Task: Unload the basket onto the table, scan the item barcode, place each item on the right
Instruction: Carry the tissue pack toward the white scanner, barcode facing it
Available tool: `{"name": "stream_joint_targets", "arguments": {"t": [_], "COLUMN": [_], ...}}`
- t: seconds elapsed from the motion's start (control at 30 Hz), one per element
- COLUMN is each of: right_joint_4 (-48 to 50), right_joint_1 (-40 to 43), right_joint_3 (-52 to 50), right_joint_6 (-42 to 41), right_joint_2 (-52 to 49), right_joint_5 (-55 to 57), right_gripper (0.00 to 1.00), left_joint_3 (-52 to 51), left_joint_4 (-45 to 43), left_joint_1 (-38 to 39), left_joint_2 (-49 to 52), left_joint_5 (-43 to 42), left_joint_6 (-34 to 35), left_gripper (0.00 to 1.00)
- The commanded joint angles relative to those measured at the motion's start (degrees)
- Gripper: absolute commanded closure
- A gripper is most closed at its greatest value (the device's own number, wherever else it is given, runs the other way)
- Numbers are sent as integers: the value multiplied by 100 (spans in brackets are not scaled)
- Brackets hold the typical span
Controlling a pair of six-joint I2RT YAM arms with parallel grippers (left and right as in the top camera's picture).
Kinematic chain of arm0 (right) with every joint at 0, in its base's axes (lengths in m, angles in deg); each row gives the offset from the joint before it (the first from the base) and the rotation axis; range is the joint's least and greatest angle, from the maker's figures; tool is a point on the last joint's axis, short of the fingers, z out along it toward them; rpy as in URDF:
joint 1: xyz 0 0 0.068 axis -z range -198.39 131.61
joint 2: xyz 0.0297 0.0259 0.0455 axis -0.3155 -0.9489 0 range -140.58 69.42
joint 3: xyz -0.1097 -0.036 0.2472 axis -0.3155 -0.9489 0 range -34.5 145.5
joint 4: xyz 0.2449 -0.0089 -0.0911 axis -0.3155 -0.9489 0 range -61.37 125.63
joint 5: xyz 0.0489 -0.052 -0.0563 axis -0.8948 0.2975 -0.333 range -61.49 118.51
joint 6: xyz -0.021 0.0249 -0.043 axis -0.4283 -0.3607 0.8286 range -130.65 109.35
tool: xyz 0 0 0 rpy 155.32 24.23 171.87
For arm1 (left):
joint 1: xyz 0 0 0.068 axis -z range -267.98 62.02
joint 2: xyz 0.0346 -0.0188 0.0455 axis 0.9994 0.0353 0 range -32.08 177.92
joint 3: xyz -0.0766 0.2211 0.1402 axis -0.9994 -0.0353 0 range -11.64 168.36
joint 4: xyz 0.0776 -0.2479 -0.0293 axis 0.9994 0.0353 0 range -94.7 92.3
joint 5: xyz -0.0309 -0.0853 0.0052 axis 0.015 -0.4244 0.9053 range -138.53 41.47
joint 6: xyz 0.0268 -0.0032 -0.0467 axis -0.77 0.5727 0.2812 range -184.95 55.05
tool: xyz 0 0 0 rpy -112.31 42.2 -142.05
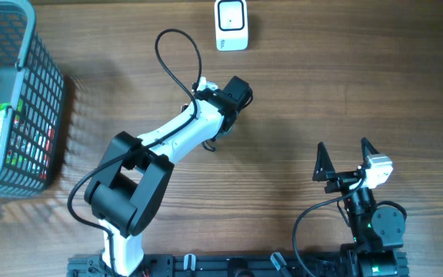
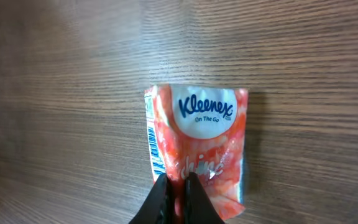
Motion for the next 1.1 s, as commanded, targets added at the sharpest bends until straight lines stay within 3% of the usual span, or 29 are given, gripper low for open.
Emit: {"name": "stream_joint_targets", "arguments": {"t": [0.0, 0.13, 0.3, 1.07], "right_joint_4": [15, 15, 15, 15], "right_joint_1": [28, 28, 28, 28], "right_joint_3": [-7, -7, -7, -7], "right_joint_6": [-4, -4, -4, -4], "right_joint_2": [35, 35, 35, 35], "right_joint_5": [57, 57, 57, 57], "right_gripper": [0, 0, 0, 0], "left_joint_3": [389, 472, 446, 310], "left_joint_4": [407, 544, 522, 483], "left_joint_1": [7, 7, 7, 664], "left_joint_2": [-151, -149, -79, 424], "left_joint_5": [1150, 1672, 833, 1134], "left_joint_6": [-433, -1016, -1036, -1390], "left_gripper": [96, 96, 96, 96]}}
